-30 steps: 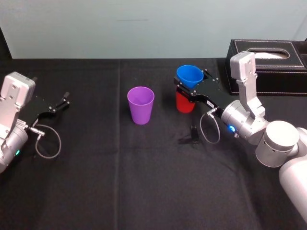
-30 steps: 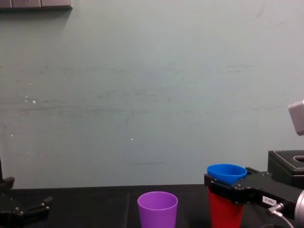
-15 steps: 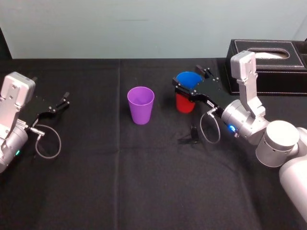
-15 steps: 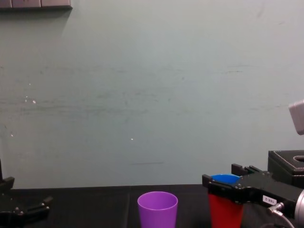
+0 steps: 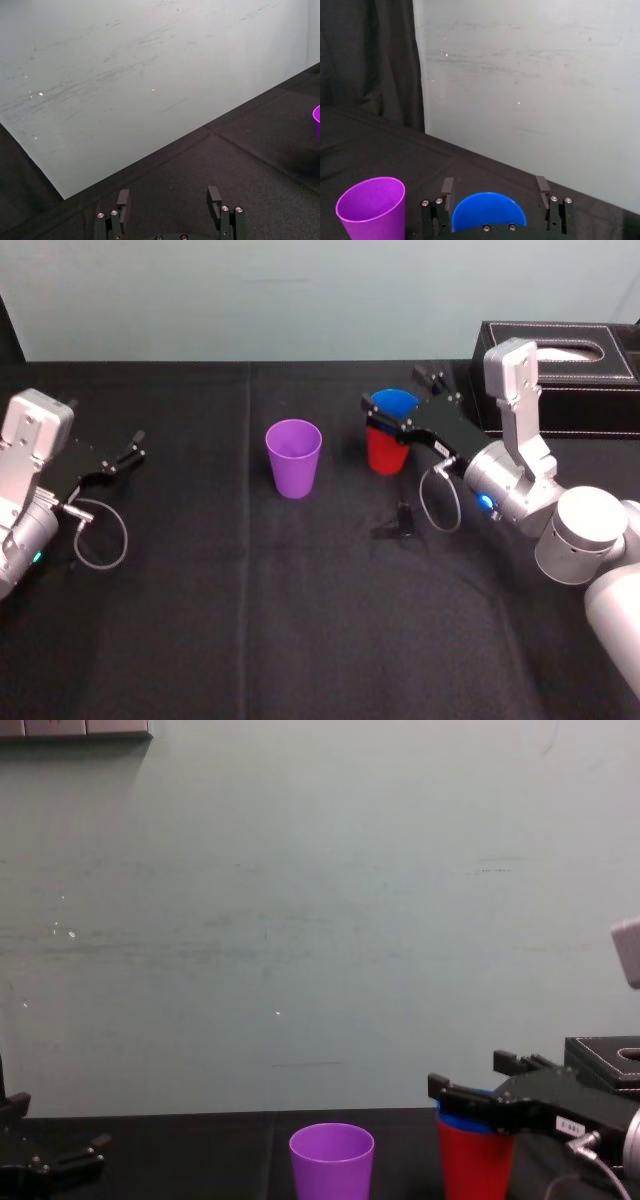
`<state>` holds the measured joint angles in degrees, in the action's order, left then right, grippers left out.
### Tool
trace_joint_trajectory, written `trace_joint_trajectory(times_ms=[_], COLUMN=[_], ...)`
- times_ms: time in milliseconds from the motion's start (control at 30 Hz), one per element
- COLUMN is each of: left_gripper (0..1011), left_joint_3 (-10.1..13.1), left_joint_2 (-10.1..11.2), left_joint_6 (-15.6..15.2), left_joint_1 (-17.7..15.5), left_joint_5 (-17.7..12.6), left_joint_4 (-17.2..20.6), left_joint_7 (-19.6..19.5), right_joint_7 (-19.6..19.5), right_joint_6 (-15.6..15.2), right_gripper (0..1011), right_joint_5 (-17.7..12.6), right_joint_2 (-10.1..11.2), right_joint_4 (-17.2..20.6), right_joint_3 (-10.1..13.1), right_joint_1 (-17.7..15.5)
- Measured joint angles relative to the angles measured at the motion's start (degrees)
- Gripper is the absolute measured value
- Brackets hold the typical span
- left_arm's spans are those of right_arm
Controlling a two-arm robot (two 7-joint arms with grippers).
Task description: Stack the three plastic cups sequentially using one hand.
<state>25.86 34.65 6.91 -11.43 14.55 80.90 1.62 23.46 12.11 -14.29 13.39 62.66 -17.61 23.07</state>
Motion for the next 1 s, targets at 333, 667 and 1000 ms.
trace_joint_trajectory(times_ms=[333,667,1000], left_gripper=[1005,1005,1005], left_joint_3=[0.0,0.0,0.0], left_joint_2=[0.0,0.0,0.0], left_joint_6=[0.0,0.0,0.0], left_joint_1=[0.0,0.0,0.0], left_joint_5=[0.0,0.0,0.0], left_joint_4=[0.0,0.0,0.0], left_joint_7=[0.0,0.0,0.0], right_joint_7=[-1.3,-0.3,1.7], right_joint_6=[-3.2,-5.9,-6.2], right_gripper=[1003,1004,1003], right_joint_5=[0.9,0.2,-1.1], right_joint_2=[1.3,3.9,6.0], right_joint_4=[7.1,15.3,20.4], right_joint_3=[0.6,0.6,-0.8], right_joint_1=[-2.1,-6.1,-10.3])
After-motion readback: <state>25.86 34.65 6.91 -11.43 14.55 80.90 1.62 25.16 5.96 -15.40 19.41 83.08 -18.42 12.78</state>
